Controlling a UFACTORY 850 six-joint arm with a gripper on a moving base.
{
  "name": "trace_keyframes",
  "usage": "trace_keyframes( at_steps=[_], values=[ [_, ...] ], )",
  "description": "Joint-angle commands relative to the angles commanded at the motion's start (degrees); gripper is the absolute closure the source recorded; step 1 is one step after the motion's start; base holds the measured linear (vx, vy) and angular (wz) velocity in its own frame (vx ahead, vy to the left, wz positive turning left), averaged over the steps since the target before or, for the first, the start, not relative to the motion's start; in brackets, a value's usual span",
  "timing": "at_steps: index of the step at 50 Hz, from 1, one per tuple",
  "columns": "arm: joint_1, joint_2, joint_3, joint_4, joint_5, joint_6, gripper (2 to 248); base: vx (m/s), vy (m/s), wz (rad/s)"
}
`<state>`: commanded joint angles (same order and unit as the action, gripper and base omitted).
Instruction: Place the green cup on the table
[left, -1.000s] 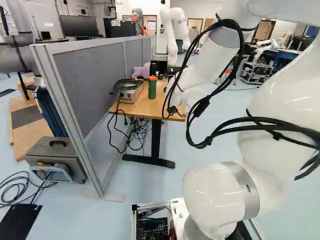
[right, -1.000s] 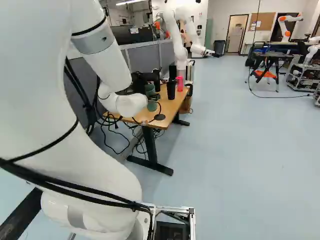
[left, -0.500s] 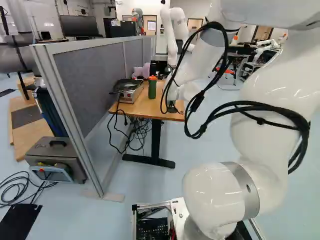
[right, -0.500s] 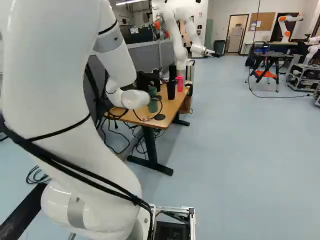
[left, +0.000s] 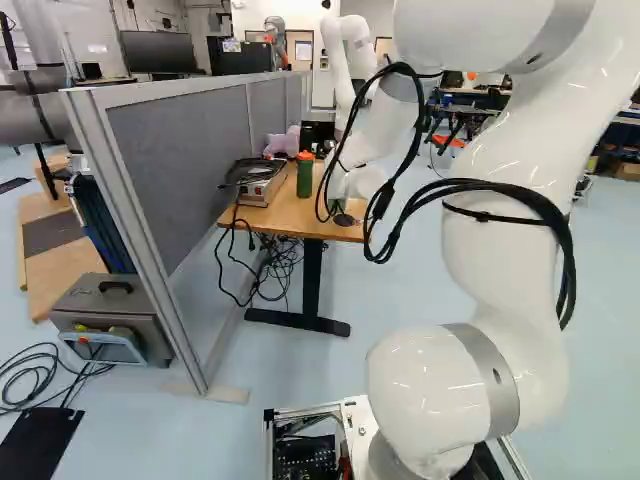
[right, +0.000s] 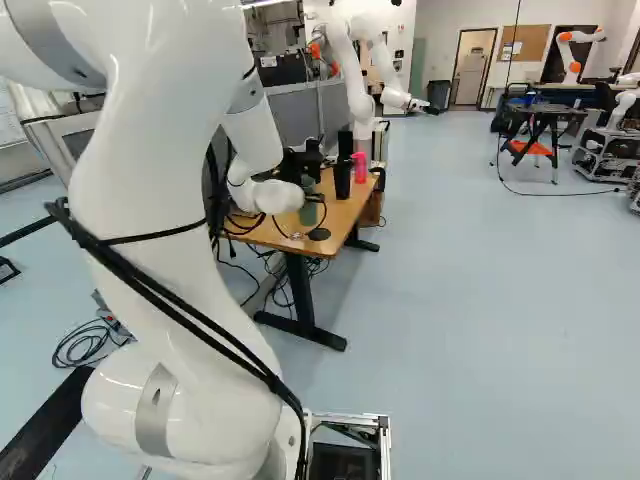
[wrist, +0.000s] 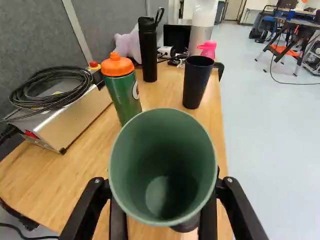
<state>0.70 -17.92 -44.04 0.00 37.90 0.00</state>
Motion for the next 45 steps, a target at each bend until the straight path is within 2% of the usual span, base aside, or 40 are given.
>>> trace_keyframes(
  at_steps=[24,33,34,38,39,43,44,45],
  values=[
    [1.43,-9.41,-8.32,0.0,0.0,0.0,124,0.0,0.0,0.0],
    [1.67,-10.76,-9.77,0.0,0.0,0.0,124,0.0,0.0,0.0],
    [1.68,-10.8,-9.81,0.0,0.0,0.0,99,0.0,0.0,0.0],
    [1.69,-10.9,-9.92,0.0,0.0,0.0,99,0.0,0.0,0.0],
    [1.7,-10.92,-9.93,0.0,0.0,0.0,66,0.0,0.0,0.0],
    [1.7,-10.95,-9.97,0.0,0.0,0.0,66,0.0,0.0,0.0],
    [1.7,-10.95,-9.97,0.0,0.0,0.0,32,0.0,0.0,0.0],
    [1.7,-10.95,-9.97,0.0,0.0,0.0,32,0.0,0.0,0.0]
  ],
)
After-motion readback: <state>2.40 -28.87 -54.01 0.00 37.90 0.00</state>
